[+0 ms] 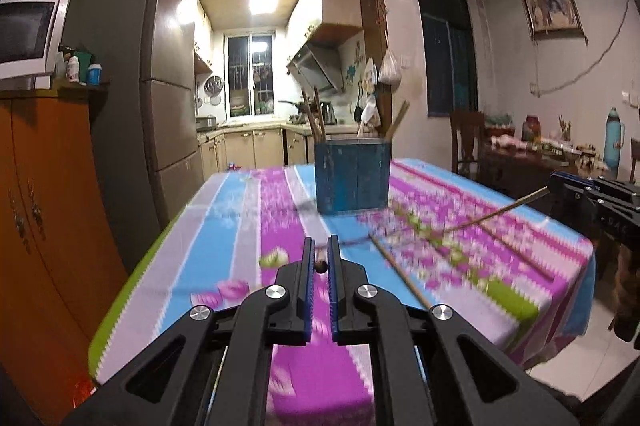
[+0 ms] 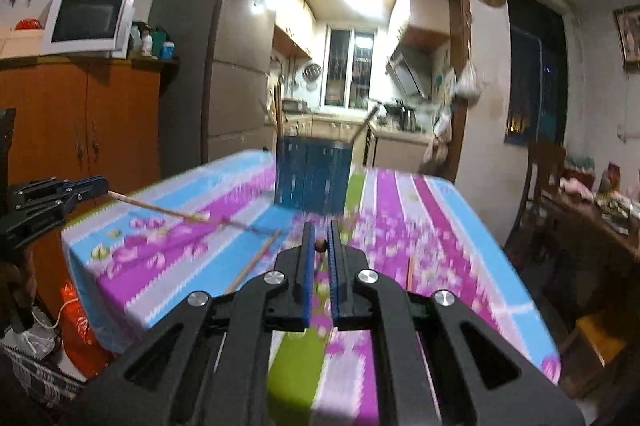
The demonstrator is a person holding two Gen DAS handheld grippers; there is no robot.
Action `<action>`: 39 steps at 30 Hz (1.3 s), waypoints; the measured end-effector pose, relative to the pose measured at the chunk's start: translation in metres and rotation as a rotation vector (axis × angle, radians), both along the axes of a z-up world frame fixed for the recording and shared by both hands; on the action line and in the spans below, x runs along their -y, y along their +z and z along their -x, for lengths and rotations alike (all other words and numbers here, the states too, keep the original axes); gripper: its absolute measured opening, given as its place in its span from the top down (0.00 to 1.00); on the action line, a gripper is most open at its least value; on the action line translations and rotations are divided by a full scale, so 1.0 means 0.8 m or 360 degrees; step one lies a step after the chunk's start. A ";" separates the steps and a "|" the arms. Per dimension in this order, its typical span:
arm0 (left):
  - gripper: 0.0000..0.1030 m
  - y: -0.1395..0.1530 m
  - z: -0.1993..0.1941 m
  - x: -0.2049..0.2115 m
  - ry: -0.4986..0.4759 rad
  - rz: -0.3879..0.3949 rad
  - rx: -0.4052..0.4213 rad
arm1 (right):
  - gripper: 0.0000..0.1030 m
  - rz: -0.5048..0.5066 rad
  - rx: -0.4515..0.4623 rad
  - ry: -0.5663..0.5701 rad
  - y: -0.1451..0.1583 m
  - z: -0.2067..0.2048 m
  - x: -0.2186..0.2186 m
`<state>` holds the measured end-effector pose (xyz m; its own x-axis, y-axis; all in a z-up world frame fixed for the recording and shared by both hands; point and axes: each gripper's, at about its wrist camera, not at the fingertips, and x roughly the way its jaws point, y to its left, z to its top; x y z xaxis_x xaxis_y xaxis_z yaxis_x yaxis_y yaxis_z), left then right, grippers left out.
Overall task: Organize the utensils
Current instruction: 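Lift both chopsticks and carry them above the utensil holder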
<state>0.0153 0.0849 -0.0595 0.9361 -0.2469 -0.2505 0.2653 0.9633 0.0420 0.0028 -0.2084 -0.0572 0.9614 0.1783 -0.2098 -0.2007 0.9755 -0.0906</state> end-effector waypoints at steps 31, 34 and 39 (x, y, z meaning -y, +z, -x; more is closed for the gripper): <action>0.93 0.134 -0.091 0.000 -0.0075 0.0103 -0.0045 | 0.95 -0.0084 0.0123 0.0192 0.107 -0.081 0.013; 0.93 0.132 -0.102 0.010 -0.0020 0.0035 -0.0049 | 0.95 -0.0088 0.0118 0.0218 0.112 -0.084 0.007; 0.93 0.133 -0.115 0.013 0.0035 -0.0014 -0.0067 | 0.95 -0.0070 0.0127 0.0241 0.122 -0.083 0.000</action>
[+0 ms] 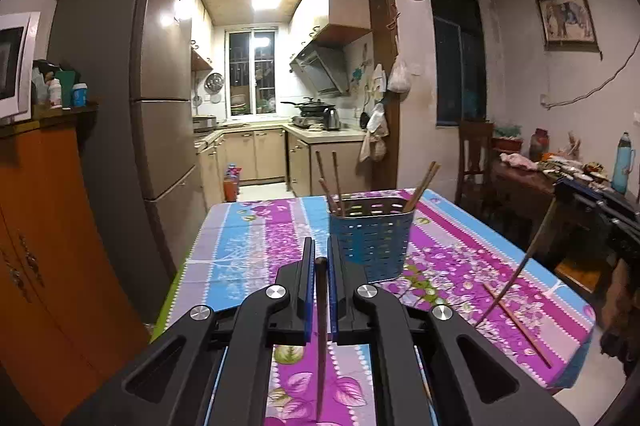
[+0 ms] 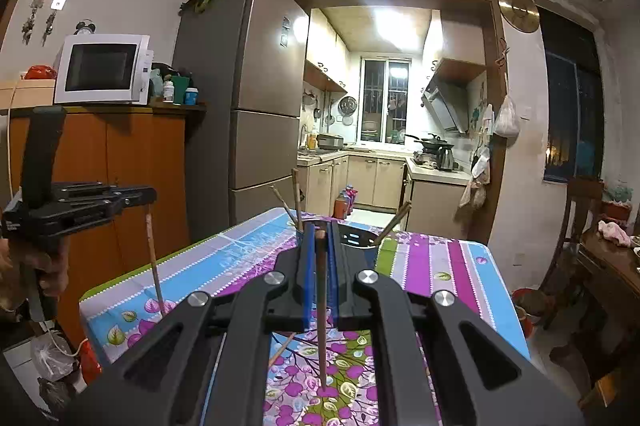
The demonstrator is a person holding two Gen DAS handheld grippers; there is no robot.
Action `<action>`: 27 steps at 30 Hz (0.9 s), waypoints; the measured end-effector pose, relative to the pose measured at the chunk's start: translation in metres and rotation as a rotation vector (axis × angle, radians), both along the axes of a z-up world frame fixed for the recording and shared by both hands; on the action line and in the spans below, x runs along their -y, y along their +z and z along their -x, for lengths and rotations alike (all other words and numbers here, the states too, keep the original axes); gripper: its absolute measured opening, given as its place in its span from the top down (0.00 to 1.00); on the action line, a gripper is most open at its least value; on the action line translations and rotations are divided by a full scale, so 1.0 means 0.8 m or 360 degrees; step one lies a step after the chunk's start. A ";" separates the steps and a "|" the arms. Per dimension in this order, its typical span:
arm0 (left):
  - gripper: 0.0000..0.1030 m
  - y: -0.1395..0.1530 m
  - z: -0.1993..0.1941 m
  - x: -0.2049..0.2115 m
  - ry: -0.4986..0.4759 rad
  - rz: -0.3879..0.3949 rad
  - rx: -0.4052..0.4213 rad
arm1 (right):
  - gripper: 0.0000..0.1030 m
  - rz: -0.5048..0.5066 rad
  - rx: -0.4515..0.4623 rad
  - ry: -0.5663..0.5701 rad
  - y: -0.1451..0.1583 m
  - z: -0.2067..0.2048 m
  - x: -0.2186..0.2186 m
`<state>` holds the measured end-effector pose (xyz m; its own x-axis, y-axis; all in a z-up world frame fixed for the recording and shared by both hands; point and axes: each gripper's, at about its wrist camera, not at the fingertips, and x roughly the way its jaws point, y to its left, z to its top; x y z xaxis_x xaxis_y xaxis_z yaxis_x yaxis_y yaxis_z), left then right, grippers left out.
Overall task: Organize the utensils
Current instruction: 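Lift both chopsticks and carry them above the utensil holder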
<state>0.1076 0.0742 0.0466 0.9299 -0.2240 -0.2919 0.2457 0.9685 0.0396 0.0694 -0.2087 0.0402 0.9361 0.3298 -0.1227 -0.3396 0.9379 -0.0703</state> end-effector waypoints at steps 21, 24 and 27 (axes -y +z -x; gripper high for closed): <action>0.93 0.011 -0.011 0.027 0.0140 -0.0192 0.0039 | 0.95 0.0009 0.0008 0.0011 0.014 -0.005 -0.006; 0.93 0.012 -0.011 0.036 0.0168 -0.0244 0.0067 | 0.95 0.0009 0.0007 0.0012 0.016 -0.006 -0.006; 0.93 0.013 -0.012 0.041 0.0176 -0.0265 0.0073 | 0.95 0.0011 0.0007 0.0008 0.016 -0.007 -0.006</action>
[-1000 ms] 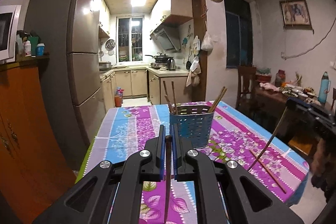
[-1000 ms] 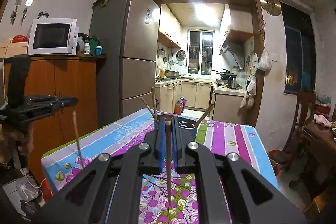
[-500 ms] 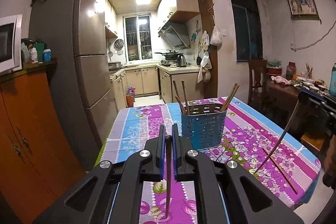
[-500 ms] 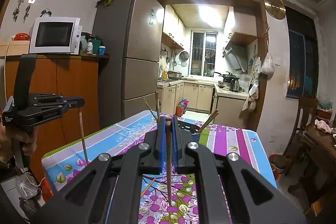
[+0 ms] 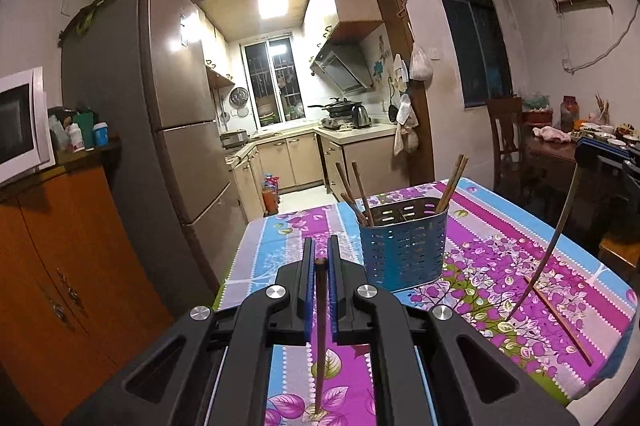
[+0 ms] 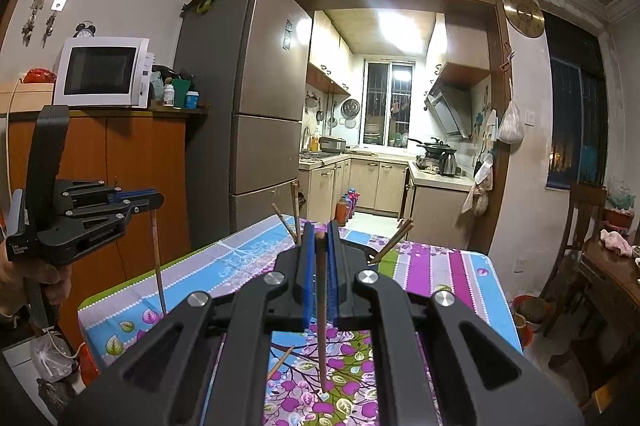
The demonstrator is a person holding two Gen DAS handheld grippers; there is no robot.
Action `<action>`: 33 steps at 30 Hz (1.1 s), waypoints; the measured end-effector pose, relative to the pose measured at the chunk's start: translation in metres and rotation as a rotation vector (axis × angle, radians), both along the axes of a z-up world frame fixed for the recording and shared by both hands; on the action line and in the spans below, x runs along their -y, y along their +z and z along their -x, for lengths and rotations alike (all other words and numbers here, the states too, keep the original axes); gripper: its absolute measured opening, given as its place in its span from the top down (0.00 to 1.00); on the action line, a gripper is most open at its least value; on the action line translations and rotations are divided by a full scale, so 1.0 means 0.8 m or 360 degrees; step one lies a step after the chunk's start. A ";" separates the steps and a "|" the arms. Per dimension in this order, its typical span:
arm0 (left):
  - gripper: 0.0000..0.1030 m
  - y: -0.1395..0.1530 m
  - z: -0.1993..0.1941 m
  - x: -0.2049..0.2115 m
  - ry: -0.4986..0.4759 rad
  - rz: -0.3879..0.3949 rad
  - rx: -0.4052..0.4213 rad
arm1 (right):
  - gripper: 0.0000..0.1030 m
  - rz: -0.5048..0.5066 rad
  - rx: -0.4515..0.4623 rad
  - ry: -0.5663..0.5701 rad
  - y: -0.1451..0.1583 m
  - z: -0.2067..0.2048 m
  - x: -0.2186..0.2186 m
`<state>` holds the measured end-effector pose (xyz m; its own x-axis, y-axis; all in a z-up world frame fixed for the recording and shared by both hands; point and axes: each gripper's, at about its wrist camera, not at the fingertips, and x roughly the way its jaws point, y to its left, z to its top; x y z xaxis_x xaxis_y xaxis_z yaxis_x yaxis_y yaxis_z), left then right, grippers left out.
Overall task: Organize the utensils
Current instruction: 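Lift both chopsticks and carry them above the utensil holder, then lower the chopsticks into the holder and open both tools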
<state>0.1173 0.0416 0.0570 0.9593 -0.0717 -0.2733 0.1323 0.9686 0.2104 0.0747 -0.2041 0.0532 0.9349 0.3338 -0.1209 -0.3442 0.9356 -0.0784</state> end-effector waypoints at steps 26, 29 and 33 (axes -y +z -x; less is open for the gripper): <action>0.93 0.032 -0.035 0.043 -0.0299 0.0123 -0.0129 | 0.95 -0.0086 -0.0069 0.0066 0.045 -0.063 0.010; 0.93 0.057 -0.054 0.054 -0.0416 0.0204 -0.0107 | 0.95 -0.0127 -0.0039 0.0071 0.071 -0.078 0.013; 0.93 0.102 -0.077 0.063 -0.0455 0.0272 0.0028 | 0.95 -0.0173 0.0062 0.0052 0.117 -0.100 0.012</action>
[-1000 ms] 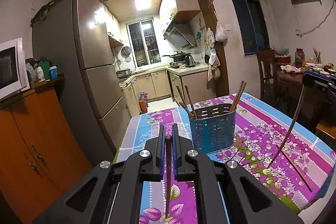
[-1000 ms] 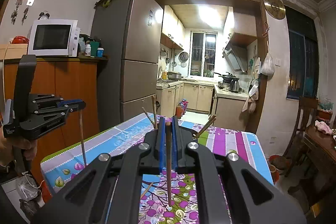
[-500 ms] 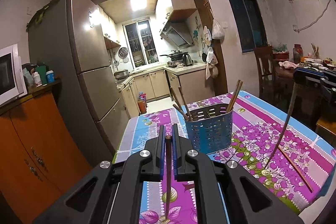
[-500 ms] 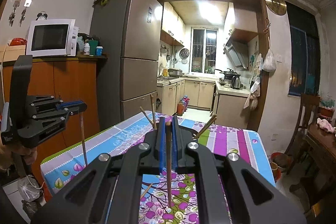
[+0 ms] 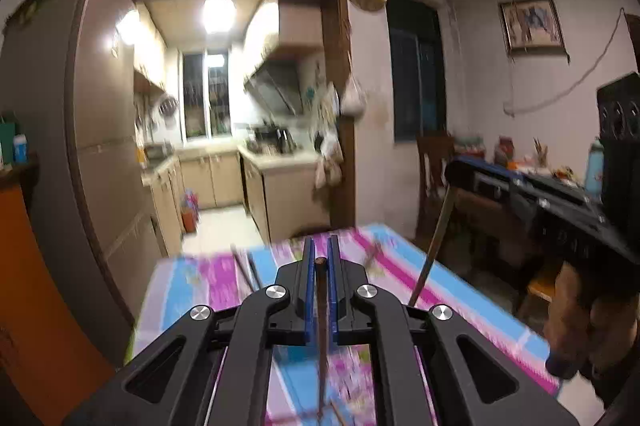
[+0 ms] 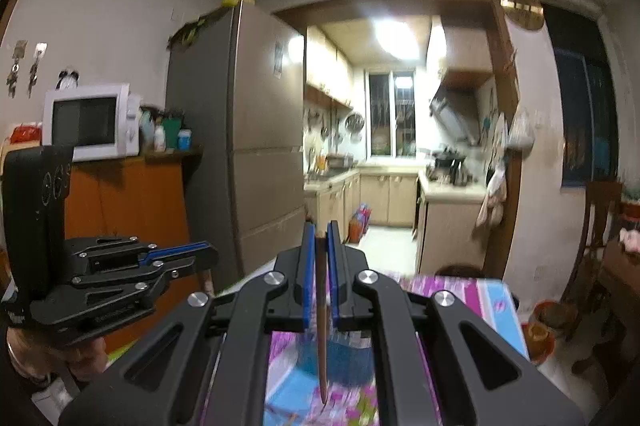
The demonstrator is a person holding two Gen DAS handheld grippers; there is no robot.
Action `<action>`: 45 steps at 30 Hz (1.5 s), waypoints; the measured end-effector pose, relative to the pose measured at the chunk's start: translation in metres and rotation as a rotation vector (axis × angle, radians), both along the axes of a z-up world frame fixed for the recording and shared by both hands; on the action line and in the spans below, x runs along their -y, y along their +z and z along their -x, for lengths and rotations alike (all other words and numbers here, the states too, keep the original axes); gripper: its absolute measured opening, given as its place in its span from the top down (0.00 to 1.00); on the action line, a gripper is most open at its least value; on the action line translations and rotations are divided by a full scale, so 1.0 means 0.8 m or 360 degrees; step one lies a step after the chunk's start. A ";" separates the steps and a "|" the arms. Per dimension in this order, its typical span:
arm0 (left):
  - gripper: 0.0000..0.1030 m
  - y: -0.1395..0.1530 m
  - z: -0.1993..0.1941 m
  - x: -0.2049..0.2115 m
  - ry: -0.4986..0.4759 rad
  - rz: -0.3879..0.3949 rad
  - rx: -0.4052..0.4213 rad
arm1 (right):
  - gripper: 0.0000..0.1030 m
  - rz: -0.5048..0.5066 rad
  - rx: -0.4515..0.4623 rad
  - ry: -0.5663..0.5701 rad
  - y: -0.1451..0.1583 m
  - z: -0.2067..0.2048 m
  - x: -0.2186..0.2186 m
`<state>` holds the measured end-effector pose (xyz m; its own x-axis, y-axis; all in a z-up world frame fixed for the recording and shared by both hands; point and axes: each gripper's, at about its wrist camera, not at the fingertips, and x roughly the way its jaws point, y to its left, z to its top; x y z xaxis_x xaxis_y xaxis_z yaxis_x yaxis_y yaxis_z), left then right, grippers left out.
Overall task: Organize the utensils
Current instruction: 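Lower the chopsticks into the holder and open both tools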
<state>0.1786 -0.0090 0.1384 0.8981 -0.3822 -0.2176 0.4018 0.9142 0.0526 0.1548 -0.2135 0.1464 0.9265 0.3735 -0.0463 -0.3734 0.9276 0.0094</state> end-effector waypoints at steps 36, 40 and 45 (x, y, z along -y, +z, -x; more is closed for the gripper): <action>0.93 -0.106 -0.199 0.012 0.0266 0.0240 0.0129 | 0.92 -0.0285 -0.0340 -0.0122 -0.134 -0.197 -0.005; 0.93 -0.098 -0.188 -0.002 0.0282 0.0276 0.0150 | 0.85 -0.0275 -0.0294 -0.0142 -0.124 -0.179 0.000; 0.93 -0.055 -0.148 -0.032 0.0297 0.0393 0.0259 | 0.85 -0.0285 -0.0167 -0.0182 -0.090 -0.130 0.034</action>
